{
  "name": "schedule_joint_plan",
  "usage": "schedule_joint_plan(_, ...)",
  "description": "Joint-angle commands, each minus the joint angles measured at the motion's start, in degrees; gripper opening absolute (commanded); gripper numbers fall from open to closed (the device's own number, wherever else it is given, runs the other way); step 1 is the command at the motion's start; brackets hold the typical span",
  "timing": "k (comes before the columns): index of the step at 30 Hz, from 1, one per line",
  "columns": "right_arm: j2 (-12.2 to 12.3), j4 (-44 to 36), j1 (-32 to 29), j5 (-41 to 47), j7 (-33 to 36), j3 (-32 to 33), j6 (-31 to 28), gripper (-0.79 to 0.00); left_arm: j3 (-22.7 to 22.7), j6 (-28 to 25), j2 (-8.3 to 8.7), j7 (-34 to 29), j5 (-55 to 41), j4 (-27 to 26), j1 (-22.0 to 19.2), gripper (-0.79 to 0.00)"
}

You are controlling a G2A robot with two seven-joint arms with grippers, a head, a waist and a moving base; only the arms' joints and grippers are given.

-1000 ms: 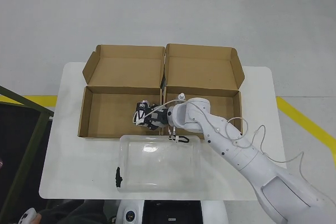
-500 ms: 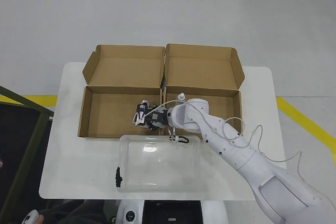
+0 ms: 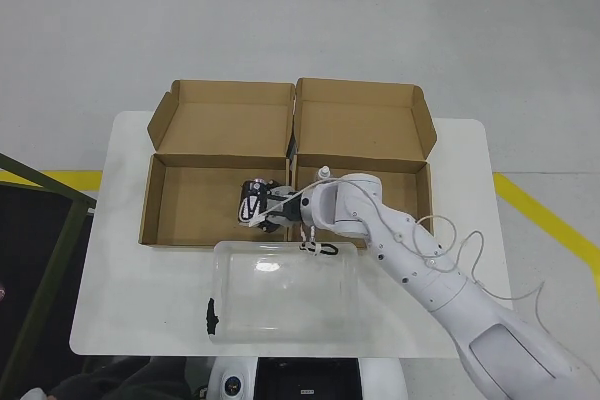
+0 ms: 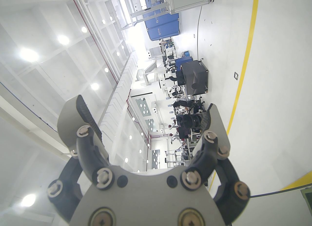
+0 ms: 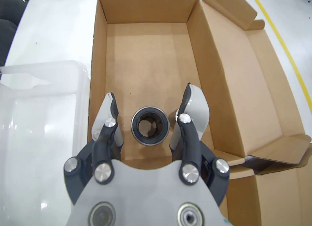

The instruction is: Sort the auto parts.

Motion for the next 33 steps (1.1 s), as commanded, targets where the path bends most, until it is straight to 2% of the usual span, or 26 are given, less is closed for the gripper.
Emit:
schedule_joint_plan(1,0.4,-2.5,-0.9,0.3,0.1,1.1,-0.4,-0.274,0.0,0.0,0.00,0.0,0.0,0.0,0.0,0.000)
schedule_joint_plan(10,2.4,-13.2,-6.6,1.9,-0.6,7.2,-1.4,-0.243,0.0,0.0,0.00,0.0,0.0,0.0,0.0,0.000)
schedule_joint_plan(15,3.8,-18.8,-11.3,2.0,-1.1,11.6,-1.8,-0.185,0.0,0.0,0.00,0.0,0.0,0.0,0.0,0.000)
schedule_joint_plan(16,4.1,-19.6,-12.5,1.9,-1.3,12.8,-1.7,-0.151,0.0,0.0,0.00,0.0,0.0,0.0,0.0,0.000)
schedule_joint_plan(18,4.8,-21.6,-15.1,1.2,-2.0,15.0,-2.2,-0.132,0.0,0.0,0.00,0.0,0.0,0.0,0.0,0.000)
schedule_joint_plan(27,7.7,-29.4,-27.3,-1.7,-8.0,26.4,-3.3,-0.126,0.0,0.0,0.00,0.0,0.0,0.0,0.0,0.000)
schedule_joint_plan(33,9.2,-33.7,-35.5,-3.7,-13.8,34.8,-1.4,-0.099,0.0,0.0,0.00,0.0,0.0,0.0,0.0,0.000)
